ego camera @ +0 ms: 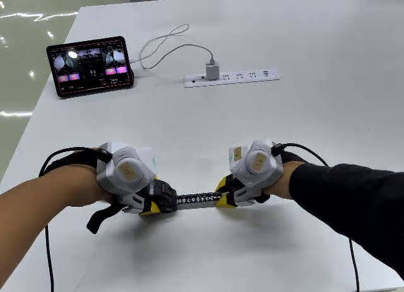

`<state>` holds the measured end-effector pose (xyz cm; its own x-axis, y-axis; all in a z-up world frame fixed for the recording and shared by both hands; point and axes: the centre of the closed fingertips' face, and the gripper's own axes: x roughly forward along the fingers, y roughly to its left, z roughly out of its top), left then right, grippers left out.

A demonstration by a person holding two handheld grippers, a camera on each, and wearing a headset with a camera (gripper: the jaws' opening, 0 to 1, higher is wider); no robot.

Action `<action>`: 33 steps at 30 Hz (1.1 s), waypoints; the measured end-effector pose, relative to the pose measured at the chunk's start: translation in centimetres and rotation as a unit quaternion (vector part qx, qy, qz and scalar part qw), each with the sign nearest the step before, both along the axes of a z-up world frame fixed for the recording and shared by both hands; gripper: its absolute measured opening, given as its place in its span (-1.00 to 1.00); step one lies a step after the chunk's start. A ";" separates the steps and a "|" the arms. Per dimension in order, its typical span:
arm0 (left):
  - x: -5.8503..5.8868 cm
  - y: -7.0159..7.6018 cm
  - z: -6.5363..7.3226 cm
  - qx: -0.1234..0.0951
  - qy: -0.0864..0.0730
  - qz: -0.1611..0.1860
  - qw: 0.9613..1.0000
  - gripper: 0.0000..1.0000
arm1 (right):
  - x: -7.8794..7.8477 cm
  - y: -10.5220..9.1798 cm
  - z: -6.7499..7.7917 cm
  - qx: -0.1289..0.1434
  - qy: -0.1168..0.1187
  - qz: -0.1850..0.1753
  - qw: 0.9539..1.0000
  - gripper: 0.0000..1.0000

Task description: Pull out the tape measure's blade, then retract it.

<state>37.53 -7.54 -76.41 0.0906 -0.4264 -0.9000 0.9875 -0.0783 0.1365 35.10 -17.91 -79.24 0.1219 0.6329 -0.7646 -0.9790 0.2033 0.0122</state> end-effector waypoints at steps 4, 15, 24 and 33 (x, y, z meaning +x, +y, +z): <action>0.0 0.0 0.0 0.000 0.001 -0.001 1.000 -0.38 | -0.1 -0.3 -0.1 -0.004 -0.002 0.003 1.000 -0.82; 0.0 0.0 0.0 0.000 0.003 -0.001 1.000 -0.38 | -0.3 -1.1 0.0 -0.005 0.004 -0.001 1.000 -0.82; 0.0 0.0 0.0 0.000 0.002 -0.001 1.000 -0.38 | -0.6 -2.0 0.1 -0.006 0.006 -0.004 1.000 -0.82; 0.0 0.0 0.0 0.001 0.002 -0.001 1.000 -0.38 | -0.8 -2.9 0.2 -0.005 0.012 -0.005 1.000 -0.82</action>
